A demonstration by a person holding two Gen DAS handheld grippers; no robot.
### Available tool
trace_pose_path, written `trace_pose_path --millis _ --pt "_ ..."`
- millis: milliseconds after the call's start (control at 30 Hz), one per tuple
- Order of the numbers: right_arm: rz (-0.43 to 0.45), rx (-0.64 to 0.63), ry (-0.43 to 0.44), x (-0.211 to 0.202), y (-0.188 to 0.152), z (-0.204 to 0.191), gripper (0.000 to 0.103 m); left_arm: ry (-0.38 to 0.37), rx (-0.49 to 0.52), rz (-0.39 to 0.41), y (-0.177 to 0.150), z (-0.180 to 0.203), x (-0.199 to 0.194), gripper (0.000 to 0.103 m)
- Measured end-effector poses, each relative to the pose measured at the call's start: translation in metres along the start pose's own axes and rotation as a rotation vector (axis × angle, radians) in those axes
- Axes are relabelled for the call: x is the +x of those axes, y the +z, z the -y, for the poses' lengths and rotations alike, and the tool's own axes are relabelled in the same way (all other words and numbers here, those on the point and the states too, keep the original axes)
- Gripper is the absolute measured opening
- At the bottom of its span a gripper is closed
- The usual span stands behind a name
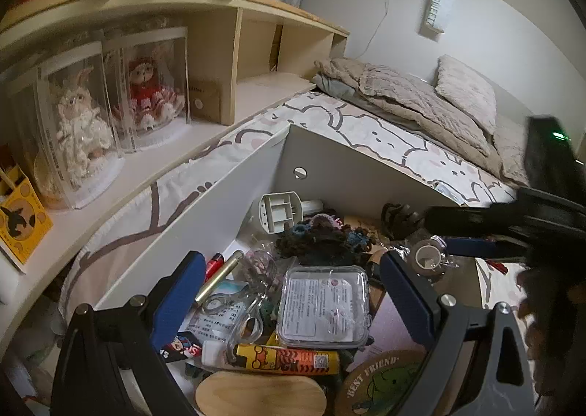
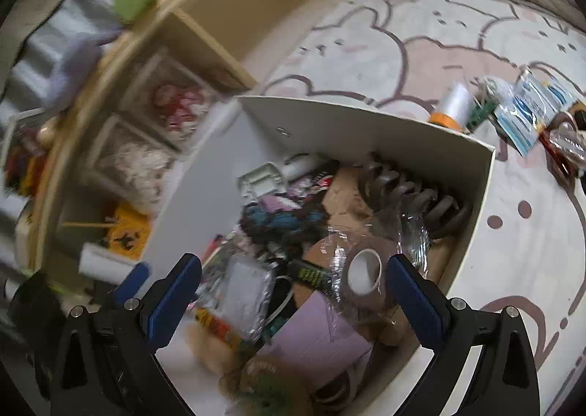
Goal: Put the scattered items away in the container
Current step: 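Open both tools to release the items inside the white box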
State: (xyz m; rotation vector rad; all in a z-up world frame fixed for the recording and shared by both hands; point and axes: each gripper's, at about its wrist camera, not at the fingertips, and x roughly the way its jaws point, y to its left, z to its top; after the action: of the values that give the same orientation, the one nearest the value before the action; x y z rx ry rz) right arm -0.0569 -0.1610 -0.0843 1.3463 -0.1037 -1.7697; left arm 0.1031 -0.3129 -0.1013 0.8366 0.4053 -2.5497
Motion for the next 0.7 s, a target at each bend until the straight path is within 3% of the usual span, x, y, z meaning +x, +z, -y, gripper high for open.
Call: trace_pose_path --millis 167,367,400,500,700 --pt "-0.007 0.022 0.023 0.016 0.013 0.003 0.103 -0.009 0.013 0.024 0.002 0.001 -0.014 0.096" --pt "-0.083 -0.014 0.063 0.017 0.017 -0.009 0.103 -0.009 0.041 0.031 0.002 0.007 -0.019 0.096" --pt "-0.073 -0.014 0.049 0.011 0.018 -0.008 0.103 -0.008 0.040 0.031 0.002 0.007 -0.020 0.096" --pt "-0.032 -0.080 -0.100 -0.002 0.023 -0.012 0.103 -0.008 0.035 0.030 0.001 0.005 -0.020 0.096" --pt "-0.195 -0.196 -0.247 0.022 0.025 -0.018 0.103 -0.005 0.024 0.029 0.000 0.002 -0.021 0.096"
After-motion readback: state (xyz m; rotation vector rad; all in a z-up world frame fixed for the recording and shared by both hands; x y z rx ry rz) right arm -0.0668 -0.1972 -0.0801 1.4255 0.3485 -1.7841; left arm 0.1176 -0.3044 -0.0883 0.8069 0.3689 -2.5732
